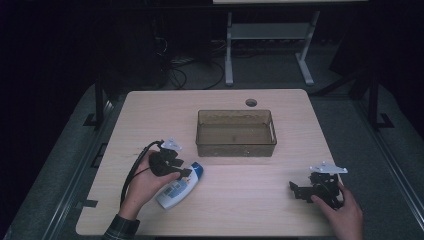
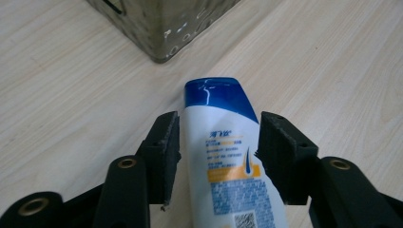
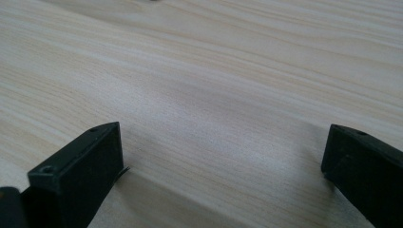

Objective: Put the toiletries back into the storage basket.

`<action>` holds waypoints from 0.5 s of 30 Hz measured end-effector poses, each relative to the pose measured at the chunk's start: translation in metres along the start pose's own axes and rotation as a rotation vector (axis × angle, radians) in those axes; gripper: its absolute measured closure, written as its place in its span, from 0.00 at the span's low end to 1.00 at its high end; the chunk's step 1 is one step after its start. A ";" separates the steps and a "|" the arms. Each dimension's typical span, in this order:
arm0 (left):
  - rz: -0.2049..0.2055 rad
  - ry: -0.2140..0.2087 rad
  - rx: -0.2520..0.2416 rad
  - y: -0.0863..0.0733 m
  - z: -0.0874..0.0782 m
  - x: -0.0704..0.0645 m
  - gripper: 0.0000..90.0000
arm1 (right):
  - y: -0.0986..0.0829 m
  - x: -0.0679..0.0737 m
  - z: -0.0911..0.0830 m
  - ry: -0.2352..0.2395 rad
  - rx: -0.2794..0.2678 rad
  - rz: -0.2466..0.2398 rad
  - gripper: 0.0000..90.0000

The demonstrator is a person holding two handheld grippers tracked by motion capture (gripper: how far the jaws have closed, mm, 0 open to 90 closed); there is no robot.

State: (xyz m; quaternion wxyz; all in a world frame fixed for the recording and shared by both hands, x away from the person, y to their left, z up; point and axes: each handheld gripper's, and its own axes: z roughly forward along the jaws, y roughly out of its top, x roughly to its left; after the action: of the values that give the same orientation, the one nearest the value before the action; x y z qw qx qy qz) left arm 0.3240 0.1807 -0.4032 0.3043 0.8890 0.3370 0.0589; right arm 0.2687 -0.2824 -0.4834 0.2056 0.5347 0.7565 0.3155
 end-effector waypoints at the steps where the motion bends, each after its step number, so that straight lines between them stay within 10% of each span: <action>1: -0.002 0.000 0.000 0.001 0.002 -0.001 0.51 | 0.000 0.000 0.000 0.000 0.000 0.000 0.00; 15: 0.007 0.019 0.076 0.007 0.030 -0.007 0.42 | 0.000 0.000 0.000 0.000 0.000 0.000 0.00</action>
State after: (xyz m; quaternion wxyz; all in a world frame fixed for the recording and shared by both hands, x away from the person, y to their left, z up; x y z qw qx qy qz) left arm 0.3318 0.1569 -0.4224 0.2669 0.9004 0.3390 0.0555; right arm 0.2687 -0.2823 -0.4834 0.2056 0.5348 0.7564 0.3156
